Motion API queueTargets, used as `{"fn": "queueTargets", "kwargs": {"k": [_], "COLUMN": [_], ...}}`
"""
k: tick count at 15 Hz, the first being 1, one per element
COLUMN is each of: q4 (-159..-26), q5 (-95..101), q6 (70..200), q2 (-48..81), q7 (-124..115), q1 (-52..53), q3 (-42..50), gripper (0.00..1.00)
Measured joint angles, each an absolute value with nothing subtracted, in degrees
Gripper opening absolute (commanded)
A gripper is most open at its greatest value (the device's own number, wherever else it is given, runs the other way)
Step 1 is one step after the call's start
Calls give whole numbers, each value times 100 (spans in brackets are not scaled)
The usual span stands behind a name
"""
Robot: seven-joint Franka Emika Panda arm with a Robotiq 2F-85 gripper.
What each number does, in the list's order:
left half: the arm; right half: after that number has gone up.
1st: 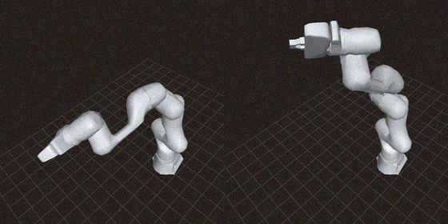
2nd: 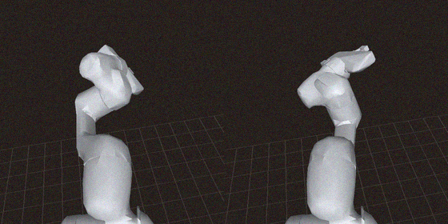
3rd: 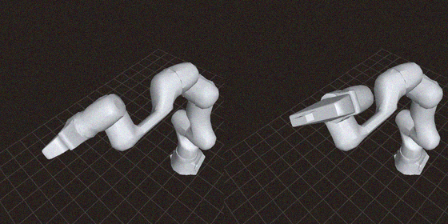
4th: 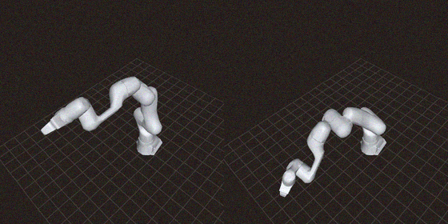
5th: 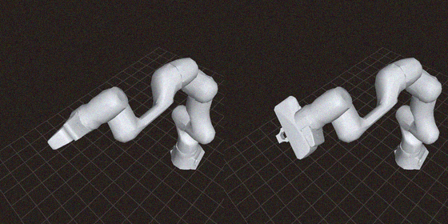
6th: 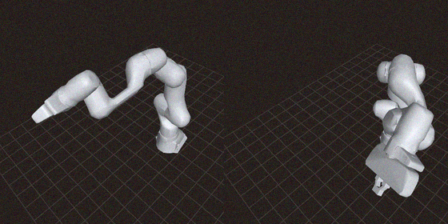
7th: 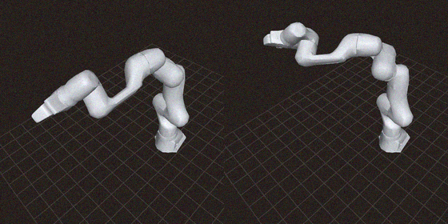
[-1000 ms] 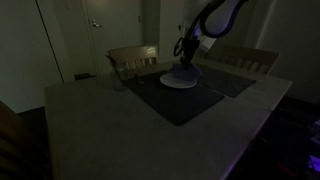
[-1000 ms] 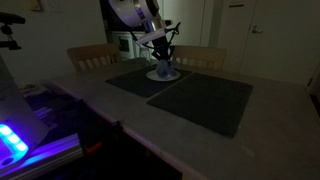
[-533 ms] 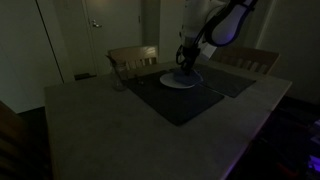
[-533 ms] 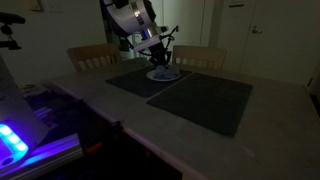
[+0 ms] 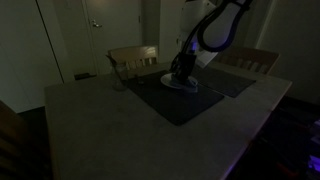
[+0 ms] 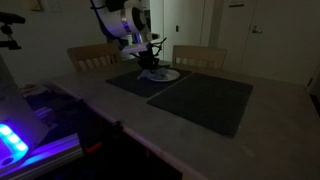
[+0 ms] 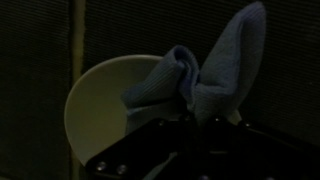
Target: Use the towel to wipe the plate
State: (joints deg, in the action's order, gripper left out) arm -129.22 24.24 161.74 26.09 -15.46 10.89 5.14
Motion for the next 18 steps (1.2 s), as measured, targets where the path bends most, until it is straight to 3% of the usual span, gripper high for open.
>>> {"fn": "queueTargets", "kwargs": {"k": [8, 18], "q4": [-12943, -12916], "q5": [2345, 2584], "q6": [17206, 17435], "q2": [2618, 2945], "q7": [-2350, -2577], "q1": [1716, 2118], "q3": [1271, 2331], "gripper": [2, 2]}}
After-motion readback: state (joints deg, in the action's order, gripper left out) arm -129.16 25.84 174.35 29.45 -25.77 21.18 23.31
